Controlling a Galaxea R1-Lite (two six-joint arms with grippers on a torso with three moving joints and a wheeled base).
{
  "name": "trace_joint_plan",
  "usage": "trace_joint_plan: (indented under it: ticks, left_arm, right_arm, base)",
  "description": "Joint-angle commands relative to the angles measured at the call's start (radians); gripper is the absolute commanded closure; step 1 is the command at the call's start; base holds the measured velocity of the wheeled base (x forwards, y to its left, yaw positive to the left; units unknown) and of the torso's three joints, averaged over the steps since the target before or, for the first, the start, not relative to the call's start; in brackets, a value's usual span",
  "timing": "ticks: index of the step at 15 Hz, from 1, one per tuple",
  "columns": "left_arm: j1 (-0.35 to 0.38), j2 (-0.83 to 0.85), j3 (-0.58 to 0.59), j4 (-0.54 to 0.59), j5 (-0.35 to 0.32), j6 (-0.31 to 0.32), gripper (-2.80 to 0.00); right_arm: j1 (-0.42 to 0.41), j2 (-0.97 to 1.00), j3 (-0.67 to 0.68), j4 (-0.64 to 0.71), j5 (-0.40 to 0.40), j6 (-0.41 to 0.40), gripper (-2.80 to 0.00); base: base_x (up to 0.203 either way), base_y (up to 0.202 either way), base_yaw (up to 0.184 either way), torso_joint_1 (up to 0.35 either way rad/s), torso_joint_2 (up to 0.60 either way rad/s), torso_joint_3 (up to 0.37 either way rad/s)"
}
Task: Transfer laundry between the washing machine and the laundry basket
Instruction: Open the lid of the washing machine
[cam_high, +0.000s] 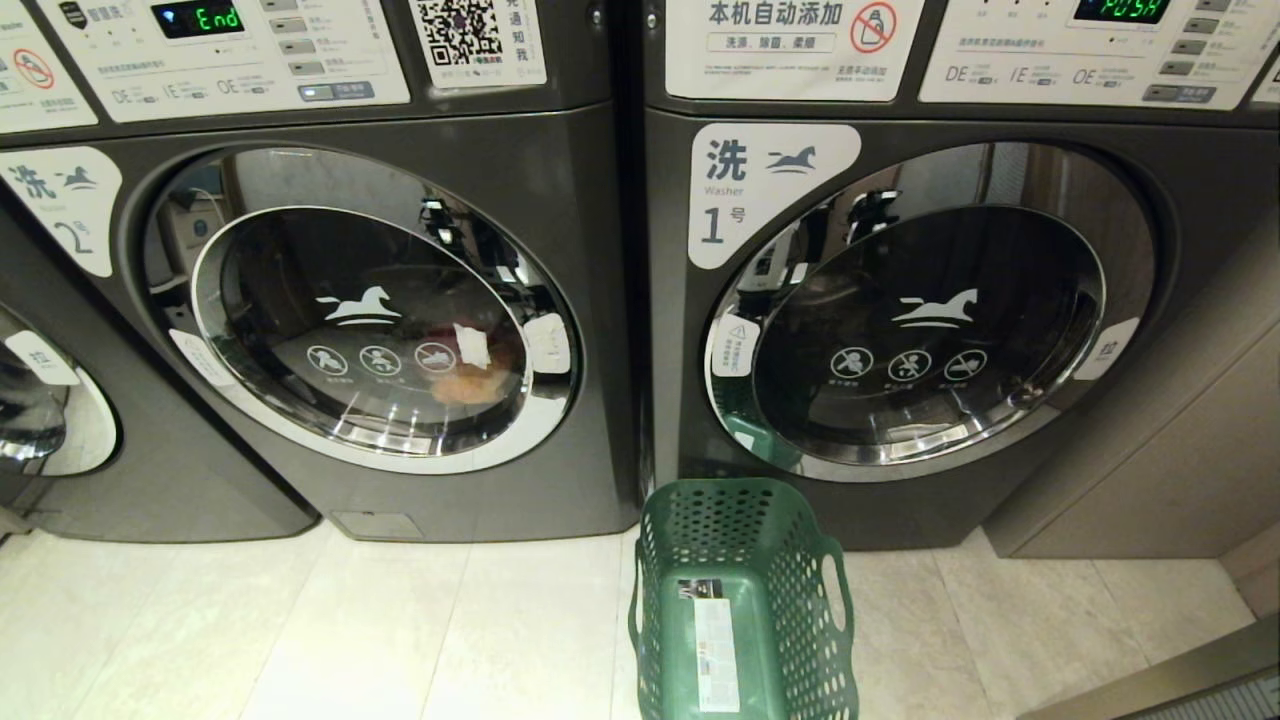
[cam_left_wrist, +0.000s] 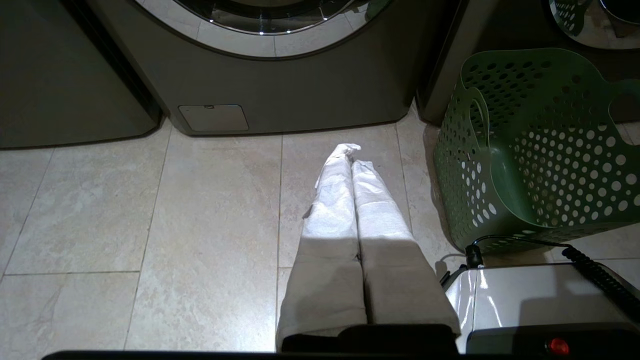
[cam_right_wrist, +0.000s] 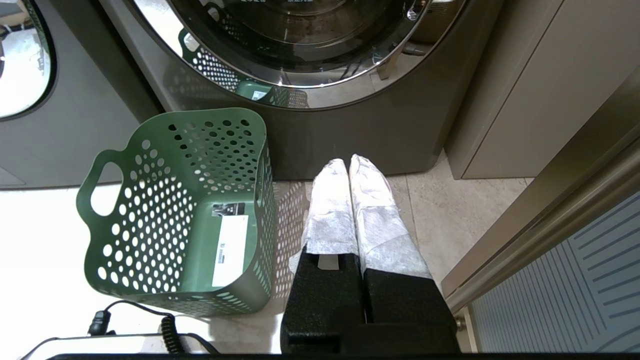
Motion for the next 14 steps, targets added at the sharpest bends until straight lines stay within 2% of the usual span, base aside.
trace_joint_plan:
  ticks: [1, 5, 8, 9, 11, 14]
  left_arm:
    - [0.000, 0.002, 0.001, -0.001, 0.001, 0.000, 0.00]
    - [0.000, 0.001, -0.007, -0.009, -0.007, 0.019, 0.00]
    - [0.000, 0.097, -0.216, -0.014, -0.087, 0.018, 0.00]
    - [-0.002, 0.190, -0.308, -0.014, -0.108, 0.000, 0.00]
    - [-0.005, 0.473, -0.481, -0.019, -0.152, -0.077, 0.00]
    - [-0.008, 0.929, -0.613, -0.084, -0.245, -0.171, 0.00]
  right_arm:
    - [0.000, 0.002, 0.000, 0.000, 0.000, 0.001, 0.00]
    - [0.000, 0.002, 0.000, 0.000, 0.000, 0.001, 0.00]
    - [0.000, 0.002, 0.000, 0.000, 0.000, 0.001, 0.00]
    - [0.000, 0.002, 0.000, 0.000, 0.000, 0.001, 0.00]
    - [0.000, 0.002, 0.000, 0.000, 0.000, 0.001, 0.00]
    - [0.000, 0.002, 0.000, 0.000, 0.000, 0.001, 0.00]
  base:
    - [0.000, 0.000, 0.000, 0.000, 0.00, 0.000]
    - [0.000, 0.000, 0.000, 0.000, 0.00, 0.000]
    - [0.000, 0.000, 0.000, 0.000, 0.00, 0.000]
    - [0.000, 0.000, 0.000, 0.000, 0.00, 0.000]
    - [0.000, 0.000, 0.000, 0.000, 0.00, 0.000]
    - [0.000, 0.000, 0.000, 0.000, 0.00, 0.000]
